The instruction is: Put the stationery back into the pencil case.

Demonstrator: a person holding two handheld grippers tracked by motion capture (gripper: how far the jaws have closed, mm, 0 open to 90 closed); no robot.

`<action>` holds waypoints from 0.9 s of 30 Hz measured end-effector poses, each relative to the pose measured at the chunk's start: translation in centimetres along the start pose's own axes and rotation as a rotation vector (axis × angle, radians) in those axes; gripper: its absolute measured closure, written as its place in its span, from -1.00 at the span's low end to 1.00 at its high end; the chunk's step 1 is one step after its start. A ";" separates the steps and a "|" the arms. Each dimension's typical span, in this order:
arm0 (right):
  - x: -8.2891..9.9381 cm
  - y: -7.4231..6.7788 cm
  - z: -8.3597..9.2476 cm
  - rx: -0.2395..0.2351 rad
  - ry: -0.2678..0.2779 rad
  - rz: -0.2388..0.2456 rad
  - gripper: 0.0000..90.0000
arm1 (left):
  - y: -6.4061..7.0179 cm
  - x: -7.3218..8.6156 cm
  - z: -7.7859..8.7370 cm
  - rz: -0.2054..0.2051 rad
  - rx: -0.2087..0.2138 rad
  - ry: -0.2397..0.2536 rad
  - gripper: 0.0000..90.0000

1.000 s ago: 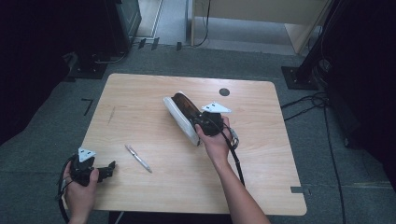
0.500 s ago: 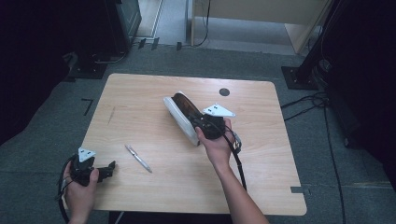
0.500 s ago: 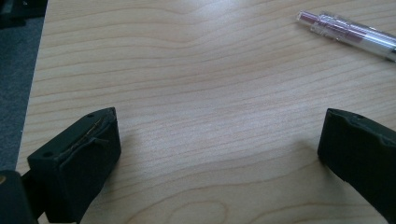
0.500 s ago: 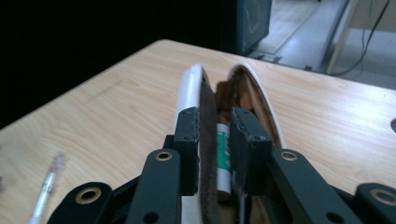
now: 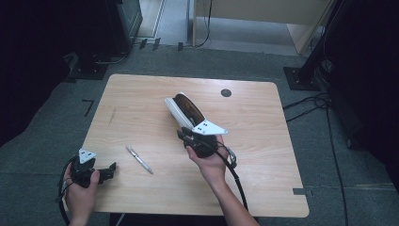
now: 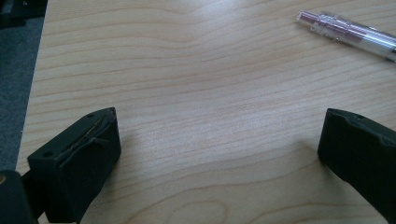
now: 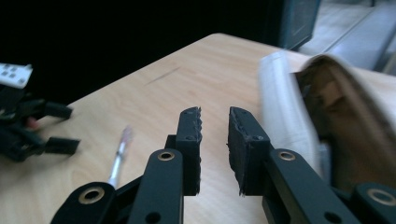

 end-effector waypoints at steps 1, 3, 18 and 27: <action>0.2 -0.3 -0.2 -0.008 -0.005 0.007 0.68 | 0.0 0.0 0.0 -0.002 0.000 0.000 -1.00; 0.7 -0.9 -0.8 -0.023 -0.015 0.010 0.70 | 0.0 0.0 0.0 0.000 0.000 0.000 -1.00; 4.0 -4.7 -5.0 -0.085 -0.100 0.044 0.71 | 0.0 0.0 0.0 -0.001 0.000 -0.001 -1.00; 5.4 -6.7 -6.7 -0.135 -0.137 0.065 0.75 | 0.0 0.0 0.0 -0.001 0.001 -0.001 -1.00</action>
Point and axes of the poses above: each handheld gripper's, and its own axes: z roughly backward along the jaws, x roughly out of its underside, y roughly to its right, the point moved 1 cm from there along -z, roughly forward along the jaws
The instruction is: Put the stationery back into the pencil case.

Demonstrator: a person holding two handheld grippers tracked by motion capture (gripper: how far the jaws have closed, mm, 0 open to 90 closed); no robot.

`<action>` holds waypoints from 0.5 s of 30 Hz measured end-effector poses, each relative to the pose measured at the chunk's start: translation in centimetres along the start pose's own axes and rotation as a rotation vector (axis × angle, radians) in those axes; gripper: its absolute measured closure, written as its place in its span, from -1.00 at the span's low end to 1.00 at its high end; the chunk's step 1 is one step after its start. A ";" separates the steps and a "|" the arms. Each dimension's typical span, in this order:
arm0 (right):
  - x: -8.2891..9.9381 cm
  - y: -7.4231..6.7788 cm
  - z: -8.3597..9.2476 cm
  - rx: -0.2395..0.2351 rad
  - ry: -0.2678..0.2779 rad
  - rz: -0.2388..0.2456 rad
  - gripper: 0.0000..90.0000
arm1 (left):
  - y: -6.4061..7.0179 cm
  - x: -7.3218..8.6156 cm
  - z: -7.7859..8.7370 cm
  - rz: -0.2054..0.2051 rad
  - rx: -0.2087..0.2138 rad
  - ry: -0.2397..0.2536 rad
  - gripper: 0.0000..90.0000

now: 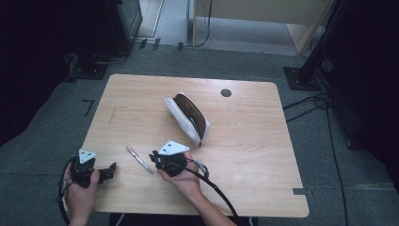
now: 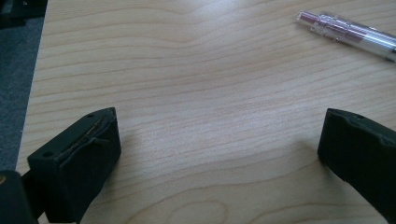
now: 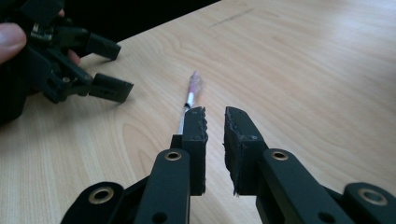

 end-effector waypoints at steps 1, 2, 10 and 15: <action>0.1 -0.1 -0.2 -0.003 -0.004 0.004 0.75 | 0.0 0.0 0.0 0.000 0.000 0.000 -1.00; 0.2 -0.3 -0.4 -0.008 -0.009 0.004 0.75 | 0.0 0.0 0.0 0.000 0.000 0.000 -1.00; 0.9 -0.9 -2.0 -0.006 -0.049 0.017 0.71 | 0.0 0.0 0.0 0.000 0.000 0.000 -1.00; 1.4 -1.1 -2.8 -0.012 -0.073 0.022 0.72 | 0.0 0.0 0.0 0.000 0.000 0.000 -1.00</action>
Point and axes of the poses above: each handheld gripper's, and its own axes: z roughly backward along the jaws, x roughly out of its underside, y roughly to its right, the point moved 1 cm from there along -z, roughly forward along the jaws
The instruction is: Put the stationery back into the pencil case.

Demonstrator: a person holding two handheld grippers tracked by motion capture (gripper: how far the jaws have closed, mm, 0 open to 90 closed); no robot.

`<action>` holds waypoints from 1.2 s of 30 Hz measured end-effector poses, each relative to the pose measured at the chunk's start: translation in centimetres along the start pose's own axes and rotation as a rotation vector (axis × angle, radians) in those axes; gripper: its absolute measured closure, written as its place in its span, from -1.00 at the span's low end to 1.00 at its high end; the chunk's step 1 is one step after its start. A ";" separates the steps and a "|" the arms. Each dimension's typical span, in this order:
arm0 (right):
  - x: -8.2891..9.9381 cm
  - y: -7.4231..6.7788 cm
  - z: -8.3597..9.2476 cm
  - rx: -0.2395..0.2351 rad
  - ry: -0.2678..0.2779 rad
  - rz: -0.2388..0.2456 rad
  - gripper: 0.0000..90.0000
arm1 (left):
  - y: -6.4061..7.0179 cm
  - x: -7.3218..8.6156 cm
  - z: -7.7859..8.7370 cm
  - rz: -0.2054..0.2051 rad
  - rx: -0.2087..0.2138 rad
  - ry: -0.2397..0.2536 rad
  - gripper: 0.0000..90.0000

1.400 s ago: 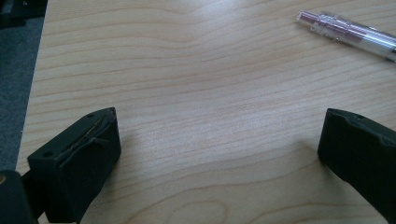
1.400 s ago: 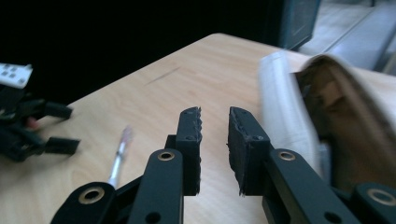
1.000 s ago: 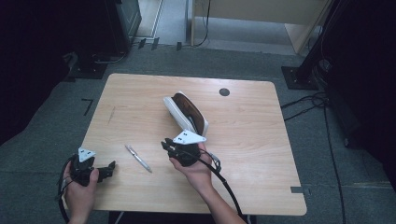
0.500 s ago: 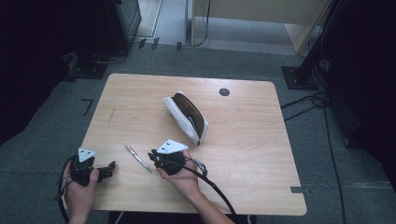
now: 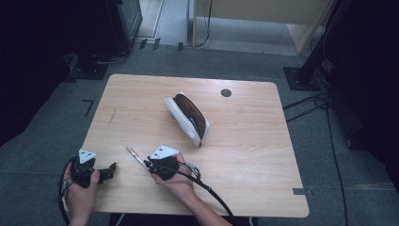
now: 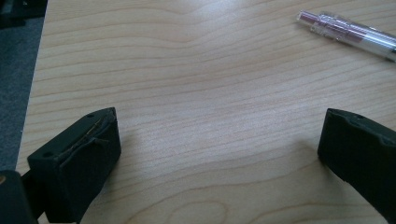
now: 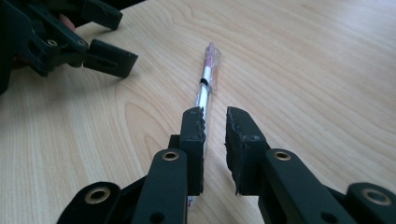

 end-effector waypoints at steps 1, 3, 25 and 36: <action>0.1 -0.1 -0.2 -0.001 -0.006 -0.002 0.72 | 0.0 0.0 0.0 0.000 0.000 0.000 -1.00; 0.2 -0.1 -0.4 -0.004 -0.011 -0.008 0.72 | 0.0 0.0 0.0 0.000 0.000 0.000 -1.00; 0.6 -1.6 -1.6 0.038 -0.103 0.121 0.73 | 0.0 0.0 0.0 0.000 0.000 0.000 -1.00; 0.6 -1.6 -1.5 0.048 -0.097 0.085 0.82 | 0.0 0.0 0.0 0.000 0.000 -0.001 -1.00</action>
Point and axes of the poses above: each handheld gripper's, and its own axes: z roughly backward along the jaws, x roughly out of its underside, y roughly to its right, the point moved 1 cm from there along -z, roughly forward along the jaws
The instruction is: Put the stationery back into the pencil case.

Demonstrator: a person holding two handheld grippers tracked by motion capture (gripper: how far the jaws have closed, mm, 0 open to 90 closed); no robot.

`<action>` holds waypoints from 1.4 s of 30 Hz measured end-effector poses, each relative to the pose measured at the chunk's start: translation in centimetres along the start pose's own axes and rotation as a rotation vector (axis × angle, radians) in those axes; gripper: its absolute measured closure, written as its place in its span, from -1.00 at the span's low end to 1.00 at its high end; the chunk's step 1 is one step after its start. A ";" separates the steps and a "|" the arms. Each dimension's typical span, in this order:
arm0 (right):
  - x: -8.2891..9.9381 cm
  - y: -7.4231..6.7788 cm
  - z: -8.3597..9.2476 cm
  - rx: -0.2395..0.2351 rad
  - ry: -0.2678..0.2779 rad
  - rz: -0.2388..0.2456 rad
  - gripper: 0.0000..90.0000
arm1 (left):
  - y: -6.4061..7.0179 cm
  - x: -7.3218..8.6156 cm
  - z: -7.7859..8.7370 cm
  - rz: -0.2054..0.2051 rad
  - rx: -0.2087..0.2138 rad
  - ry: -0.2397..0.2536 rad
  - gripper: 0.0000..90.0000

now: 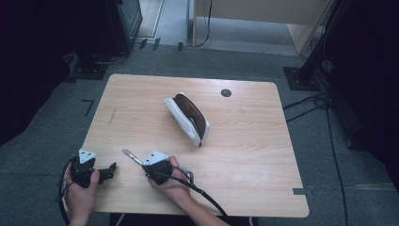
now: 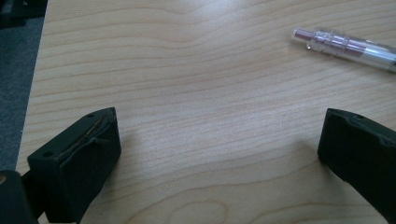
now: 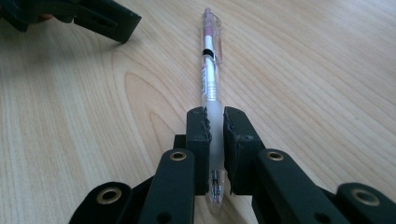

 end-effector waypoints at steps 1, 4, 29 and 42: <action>0.0 0.0 0.1 0.005 0.007 -0.004 0.82 | 0.0 0.0 0.0 0.000 0.000 0.000 -1.00; -0.1 0.1 0.4 0.004 0.022 -0.010 0.82 | 0.0 0.0 0.0 0.000 0.000 0.000 -1.00; -2.0 2.7 5.5 0.070 0.152 -0.049 0.82 | 0.0 0.0 0.0 0.001 0.000 0.000 -1.00; -3.2 4.2 8.1 0.110 0.209 -0.071 0.82 | 0.0 0.0 0.0 0.001 -0.001 0.000 -1.00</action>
Point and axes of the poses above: each handheld gripper's, and its own axes: z roughly backward along the jaws, x roughly out of its underside, y roughly to its right, the point moved 1 cm from there along -z, roughly forward along the jaws
